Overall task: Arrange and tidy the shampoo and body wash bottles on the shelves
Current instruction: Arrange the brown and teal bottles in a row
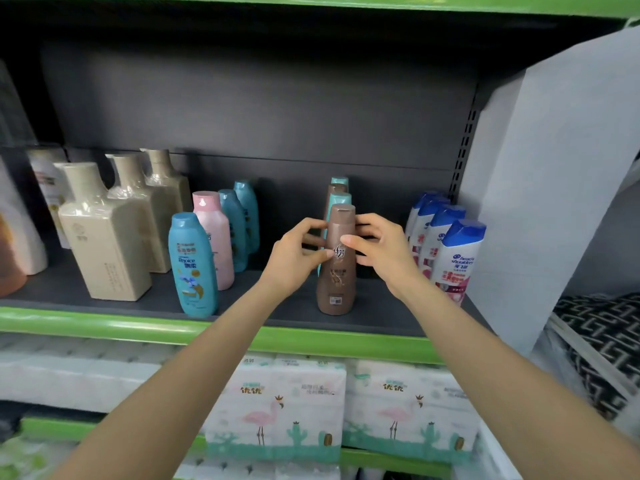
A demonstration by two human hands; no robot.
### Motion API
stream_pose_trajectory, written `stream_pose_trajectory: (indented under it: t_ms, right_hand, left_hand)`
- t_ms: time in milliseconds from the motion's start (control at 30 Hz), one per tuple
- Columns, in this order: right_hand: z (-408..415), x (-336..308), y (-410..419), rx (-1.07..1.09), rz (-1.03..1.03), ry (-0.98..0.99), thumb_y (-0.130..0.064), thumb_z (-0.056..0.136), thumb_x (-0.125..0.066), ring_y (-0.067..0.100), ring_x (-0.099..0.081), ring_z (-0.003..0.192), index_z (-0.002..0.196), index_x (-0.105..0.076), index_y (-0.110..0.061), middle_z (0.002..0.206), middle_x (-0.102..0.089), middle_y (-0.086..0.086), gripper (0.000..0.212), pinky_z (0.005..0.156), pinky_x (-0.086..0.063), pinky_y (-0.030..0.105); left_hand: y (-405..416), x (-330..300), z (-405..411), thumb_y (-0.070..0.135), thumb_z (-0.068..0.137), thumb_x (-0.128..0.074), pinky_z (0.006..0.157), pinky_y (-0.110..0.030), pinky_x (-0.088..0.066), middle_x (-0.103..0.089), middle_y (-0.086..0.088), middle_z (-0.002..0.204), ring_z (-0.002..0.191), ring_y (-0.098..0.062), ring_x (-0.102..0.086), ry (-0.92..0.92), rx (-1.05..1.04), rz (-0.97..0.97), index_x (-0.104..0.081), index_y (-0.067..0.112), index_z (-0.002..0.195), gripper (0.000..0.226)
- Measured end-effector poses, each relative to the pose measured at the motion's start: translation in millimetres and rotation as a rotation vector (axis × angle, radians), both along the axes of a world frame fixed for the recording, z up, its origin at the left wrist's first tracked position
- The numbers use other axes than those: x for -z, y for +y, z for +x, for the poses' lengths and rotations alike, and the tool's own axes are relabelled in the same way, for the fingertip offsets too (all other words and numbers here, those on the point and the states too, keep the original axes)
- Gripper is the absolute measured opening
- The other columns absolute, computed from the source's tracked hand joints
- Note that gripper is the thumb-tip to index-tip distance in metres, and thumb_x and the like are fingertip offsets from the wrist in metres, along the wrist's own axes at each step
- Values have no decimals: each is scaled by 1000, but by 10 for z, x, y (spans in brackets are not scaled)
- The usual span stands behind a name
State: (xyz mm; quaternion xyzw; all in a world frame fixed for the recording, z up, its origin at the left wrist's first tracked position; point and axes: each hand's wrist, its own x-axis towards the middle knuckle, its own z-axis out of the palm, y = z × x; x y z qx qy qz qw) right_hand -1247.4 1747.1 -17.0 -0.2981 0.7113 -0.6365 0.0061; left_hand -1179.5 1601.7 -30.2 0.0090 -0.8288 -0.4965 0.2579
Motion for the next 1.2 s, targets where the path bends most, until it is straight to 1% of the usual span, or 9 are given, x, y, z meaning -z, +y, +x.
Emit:
stream_pose_trajectory:
  t_ms: [133, 300, 500, 567, 667, 767, 933, 1067, 1200]
  right_hand:
    - [-7, -3, 10, -3, 15, 20, -9, 86, -66, 19, -65, 99, 112, -60, -21, 108, -65, 5, 30, 83, -56, 38]
    - [4, -24, 48, -28, 57, 51, -16, 88, -66, 14, -64, 100, 112, -60, -25, 109, -66, 1, 26, 85, -55, 35]
    - [-177, -265, 58, 155, 53, 167, -24, 97, -50, 12, -60, 108, 121, -60, -18, 113, -64, -2, 26, 96, -50, 38]
    - [-270, -362, 18, 167, 178, 219, -22, 97, -50, 15, -57, 112, 129, -56, -19, 119, -62, 1, 33, 99, -48, 38]
    - [-355, -436, -67, 107, 360, 300, -16, 98, -48, 17, -54, 118, 138, -48, -23, 135, -55, 3, 40, 95, -42, 24]
    - [-411, -429, -128, 55, 424, 314, -9, 98, -46, 18, -50, 126, 138, -49, -23, 144, -47, 2, 42, 91, -37, 16]
    - [-441, -379, -166, 110, 343, 350, -4, 89, -60, 22, -58, 115, 119, -59, -14, 127, -60, 7, 31, 87, -47, 25]
    - [-449, -336, -92, 163, 249, 330, -2, 86, -63, 20, -64, 100, 107, -58, -14, 107, -65, 4, 24, 84, -55, 36]
    - [-394, -310, 47, 204, 185, 248, -8, 83, -70, 18, -63, 96, 113, -59, -16, 98, -62, -5, 33, 84, -56, 43]
  left_hand:
    - [10, 33, -7, 12, 82, -70, 77, -31, -56, -64, -3, 98, 80, -15, -66, 23, -10, 15, -55, 20, 119, 42]
    - [25, 1, 13, 19, 82, -70, 67, -11, -49, -62, 3, 100, 81, -3, -62, 33, -19, -20, -52, 21, 123, 45]
    - [-16, -302, 36, 23, 84, -67, 71, 0, -42, -58, 16, 99, 87, 5, -58, 178, -20, -73, -54, 27, 116, 35]
    - [-26, -382, 27, 22, 85, -67, 74, -1, -43, -58, 16, 101, 90, 4, -59, 212, -17, -123, -56, 29, 115, 33]
    - [-44, -378, -10, 20, 85, -67, 84, -10, -47, -62, 5, 111, 94, -3, -62, 201, 19, -211, -60, 28, 115, 32]
    - [-45, -325, -23, 16, 85, -66, 83, -18, -51, -62, 2, 112, 92, -7, -63, 174, 32, -277, -61, 27, 116, 33]
    - [0, -331, -26, 16, 84, -67, 70, -7, -48, -61, 2, 105, 80, -7, -62, 153, -18, -280, -60, 28, 112, 31]
    - [45, -330, -34, 16, 86, -65, 72, -15, -49, -60, 0, 105, 80, -11, -63, 149, -52, -292, -58, 25, 111, 28]
    - [71, -336, -17, 16, 87, -64, 74, -19, -50, -60, 0, 106, 82, -10, -62, 136, -64, -291, -57, 25, 111, 27]
